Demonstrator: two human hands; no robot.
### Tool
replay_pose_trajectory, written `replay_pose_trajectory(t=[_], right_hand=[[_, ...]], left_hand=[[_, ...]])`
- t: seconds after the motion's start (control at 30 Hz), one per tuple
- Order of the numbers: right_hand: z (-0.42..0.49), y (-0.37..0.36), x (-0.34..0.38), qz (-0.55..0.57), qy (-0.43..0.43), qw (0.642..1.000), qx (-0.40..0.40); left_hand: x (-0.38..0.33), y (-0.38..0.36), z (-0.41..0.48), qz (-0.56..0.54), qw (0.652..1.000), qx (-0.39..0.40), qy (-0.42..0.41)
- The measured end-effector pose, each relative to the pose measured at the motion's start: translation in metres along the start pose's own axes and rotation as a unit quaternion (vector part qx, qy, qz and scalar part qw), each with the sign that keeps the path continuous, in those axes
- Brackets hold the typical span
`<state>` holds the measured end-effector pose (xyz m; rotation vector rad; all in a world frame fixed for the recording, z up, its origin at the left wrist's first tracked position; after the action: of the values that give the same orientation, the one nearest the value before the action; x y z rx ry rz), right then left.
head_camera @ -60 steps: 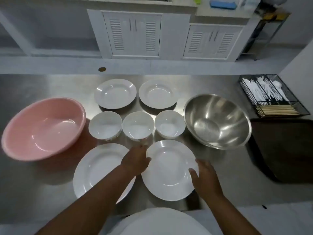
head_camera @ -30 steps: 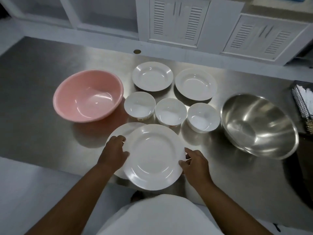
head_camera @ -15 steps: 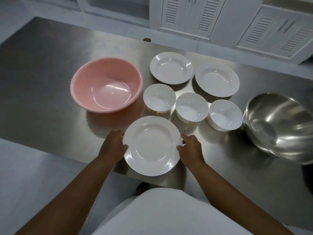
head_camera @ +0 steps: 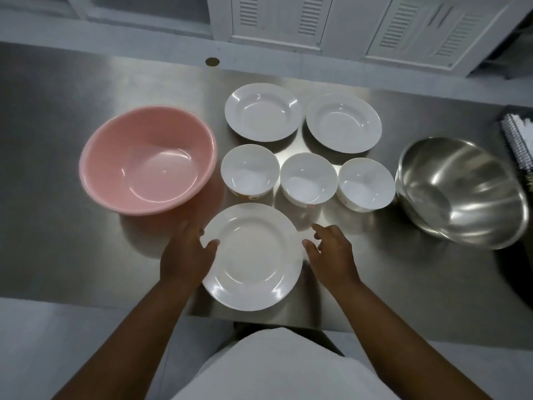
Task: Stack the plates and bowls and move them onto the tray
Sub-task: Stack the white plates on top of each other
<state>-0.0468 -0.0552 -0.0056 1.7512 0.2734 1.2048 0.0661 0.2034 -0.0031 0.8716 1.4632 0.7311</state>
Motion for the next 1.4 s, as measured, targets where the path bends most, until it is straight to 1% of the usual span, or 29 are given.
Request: replay_pose_trajectory(t=[0.1,0.17,0.2,0.33,0.47,0.53,0.63,0.77,0.9,1.03,1.1,1.27,1.4], right_hand=[[0.029,0.032,0.002,-0.003,0.024,0.998,-0.054],[0.058,0.057,0.001,0.002,0.034,0.996,-0.088],[0.076,0.068,-0.002,0.011,0.033,0.994,-0.106],[0.143,0.098,-0.008,-0.004,0.058,0.986,-0.155],[0.223,0.117,-0.025,-0.016,0.041,0.988,-0.148],[0.262,0.118,-0.036,-0.025,0.022,0.991,-0.13],[0.316,0.115,-0.05,-0.053,0.0,0.994,-0.093],[0.363,0.109,-0.066,-0.107,-0.03,0.993,-0.047],[0.388,0.095,-0.08,-0.166,-0.062,0.984,0.019],[0.398,0.083,-0.089,-0.198,-0.064,0.976,0.056],[0.401,0.084,-0.09,-0.193,-0.063,0.978,0.048],[0.399,0.095,-0.087,-0.156,-0.045,0.987,-0.017],[0.384,0.105,-0.077,-0.126,-0.016,0.991,-0.041]], left_hand=[[-0.045,-0.003,0.024,-0.027,0.997,-0.014,-0.065],[-0.084,-0.005,0.043,-0.088,0.993,-0.016,-0.077],[-0.105,-0.007,0.054,-0.096,0.992,-0.017,-0.077],[-0.169,-0.018,0.095,-0.079,0.99,-0.018,-0.118],[-0.234,-0.042,0.139,-0.092,0.989,0.007,-0.113],[-0.257,-0.063,0.163,-0.072,0.991,0.02,-0.11],[-0.282,-0.097,0.193,-0.043,0.995,0.049,-0.08],[-0.299,-0.139,0.216,0.005,0.996,0.074,-0.048],[-0.303,-0.168,0.227,0.058,0.994,0.085,-0.047],[-0.304,-0.186,0.229,0.053,0.994,0.084,-0.039],[-0.306,-0.189,0.229,0.054,0.995,0.077,-0.036],[-0.303,-0.181,0.226,0.02,0.998,0.053,-0.017],[-0.299,-0.15,0.216,-0.022,0.999,0.021,-0.015]])
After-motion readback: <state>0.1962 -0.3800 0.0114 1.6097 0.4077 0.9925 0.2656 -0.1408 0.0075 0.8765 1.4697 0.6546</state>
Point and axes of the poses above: each hand's wrist, its own z-axis towards the middle knuckle, its own y-axis out of the back of the hand, x = y × z, the point moved 2 cm from there along z, towards the middle knuckle, and after that the axes turned 7 degrees about -x, right-handed, at the moved point
